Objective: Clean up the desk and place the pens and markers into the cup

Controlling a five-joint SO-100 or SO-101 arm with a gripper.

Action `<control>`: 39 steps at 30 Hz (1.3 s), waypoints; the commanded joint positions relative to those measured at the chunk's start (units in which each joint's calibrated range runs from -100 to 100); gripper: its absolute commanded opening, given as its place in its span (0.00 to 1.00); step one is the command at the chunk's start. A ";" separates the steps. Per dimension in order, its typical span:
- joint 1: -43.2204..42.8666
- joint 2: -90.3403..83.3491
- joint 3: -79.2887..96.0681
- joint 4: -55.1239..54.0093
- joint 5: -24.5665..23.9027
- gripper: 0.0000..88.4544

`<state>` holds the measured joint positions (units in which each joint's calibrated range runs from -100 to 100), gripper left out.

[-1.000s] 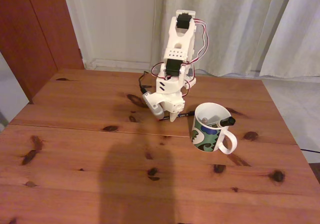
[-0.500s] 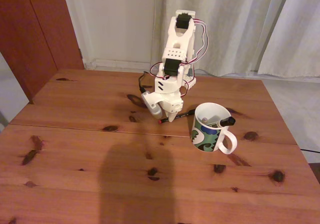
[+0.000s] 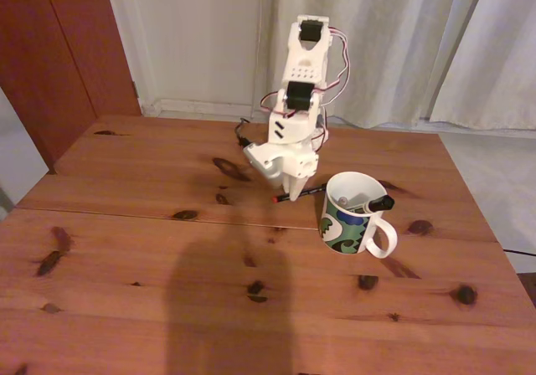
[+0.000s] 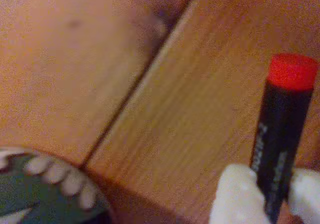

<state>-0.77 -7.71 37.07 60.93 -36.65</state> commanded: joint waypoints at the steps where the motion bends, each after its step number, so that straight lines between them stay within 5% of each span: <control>1: -0.48 -6.64 -0.37 -0.15 1.35 0.01; 31: -7.07 -37.59 -1.18 -3.42 1.14 0.01; 39: -8.76 -38.17 -1.18 -15.12 -4.89 0.01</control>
<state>-8.25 -44.24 37.15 49.73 -39.54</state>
